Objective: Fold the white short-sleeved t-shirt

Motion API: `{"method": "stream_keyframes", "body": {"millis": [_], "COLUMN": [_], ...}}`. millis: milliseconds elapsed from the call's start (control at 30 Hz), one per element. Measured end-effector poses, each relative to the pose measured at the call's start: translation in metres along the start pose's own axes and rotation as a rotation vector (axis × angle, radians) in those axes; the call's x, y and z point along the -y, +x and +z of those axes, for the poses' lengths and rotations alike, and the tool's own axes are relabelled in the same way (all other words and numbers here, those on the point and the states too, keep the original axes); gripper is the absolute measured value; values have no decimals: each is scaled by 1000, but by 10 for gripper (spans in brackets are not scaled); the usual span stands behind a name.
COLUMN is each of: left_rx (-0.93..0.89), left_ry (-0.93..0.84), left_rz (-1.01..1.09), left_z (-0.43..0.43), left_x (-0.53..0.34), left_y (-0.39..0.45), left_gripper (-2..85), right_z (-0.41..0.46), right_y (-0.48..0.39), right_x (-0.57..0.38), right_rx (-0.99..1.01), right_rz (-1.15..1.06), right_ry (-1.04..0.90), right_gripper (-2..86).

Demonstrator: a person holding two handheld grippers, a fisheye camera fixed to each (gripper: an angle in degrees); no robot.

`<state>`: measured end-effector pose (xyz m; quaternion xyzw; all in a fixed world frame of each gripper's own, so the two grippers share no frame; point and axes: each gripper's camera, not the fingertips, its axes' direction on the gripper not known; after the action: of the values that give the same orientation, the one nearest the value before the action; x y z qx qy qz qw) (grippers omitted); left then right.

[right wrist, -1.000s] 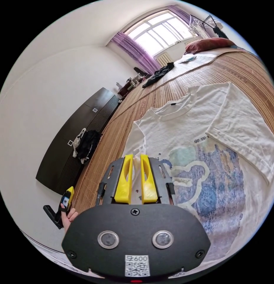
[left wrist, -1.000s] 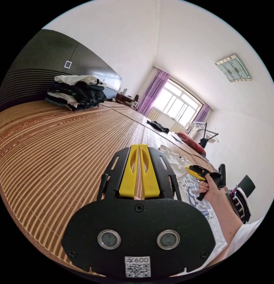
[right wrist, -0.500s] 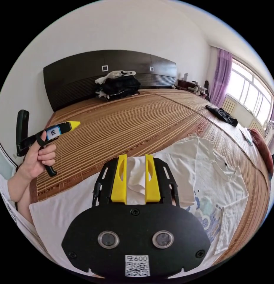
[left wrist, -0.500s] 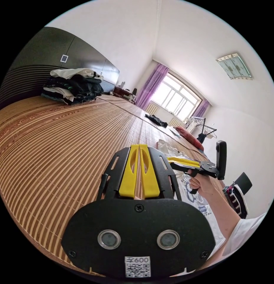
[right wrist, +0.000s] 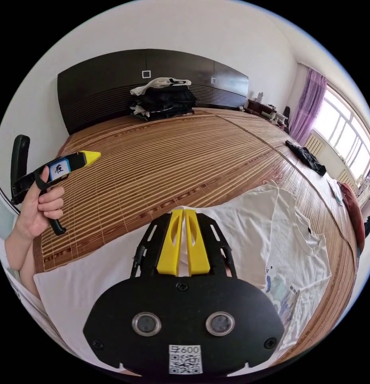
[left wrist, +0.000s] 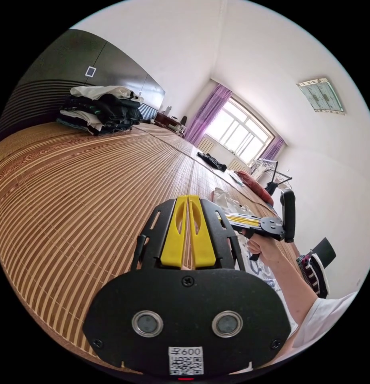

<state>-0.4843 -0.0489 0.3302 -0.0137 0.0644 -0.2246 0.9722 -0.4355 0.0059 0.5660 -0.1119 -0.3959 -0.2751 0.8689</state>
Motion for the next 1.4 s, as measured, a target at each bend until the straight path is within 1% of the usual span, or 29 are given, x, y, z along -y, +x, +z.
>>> {"method": "stream_keyframes", "body": {"millis": [200,333,433,533,567,600,633,667,733,867,900,1033,1100,1200,1267,1300,1367,1400], "left_rx": [-28,-36,-42,-41,-40,-41,-47,-53,-76,-99,-100,-110,-110,-103,-94,-94,-100,-106], "left_ry": [-6,-19,-36,-53,-60,-65,-68,-67,-67,-82,-85,-102,-105,-115,-122,-124,-129,-136], "left_rz": [-31,-31,-26,-23,-22,-24,-26,-26,-26,-39,-42,-49,-47,-36,-38,-41,-49,-55], "left_z": [3,5,9,12,14,14,15,15,15,18,18,22,22,23,24,24,25,26], "left_x": [4,6,7,8,9,9,10,10,11,12,13,14,15,17,18,18,19,18], "left_y": [0,2,5,7,8,9,9,9,10,9,9,10,11,13,13,13,11,10], "left_gripper": [1,2,2,2,2,2,2,2,2,2,2,3,2,2,2,2,2,3], "right_z": [16,19,16,8,4,1,-5,-11,-22,-44,-45,-20,-23,-44,-80,-88,-110,-112], "right_y": [-1,10,35,61,68,71,75,78,78,80,81,81,84,112,150,161,219,236], "right_x": [17,26,38,38,36,35,32,30,30,35,37,56,62,70,71,72,79,81], "right_rx": [-25,-6,67,167,258,304,350,339,302,145,136,115,90,170,257,261,228,225], "right_rz": [29,67,149,234,230,222,235,266,244,220,214,165,159,223,306,332,451,473], "right_ry": [-57,-93,-135,-120,-99,-81,-48,-27,6,79,80,-83,-78,-73,38,67,127,136], "right_gripper": [-9,-8,-6,2,14,21,55,75,72,8,2,-7,-8,-8,-7,-6,-2,0]}}
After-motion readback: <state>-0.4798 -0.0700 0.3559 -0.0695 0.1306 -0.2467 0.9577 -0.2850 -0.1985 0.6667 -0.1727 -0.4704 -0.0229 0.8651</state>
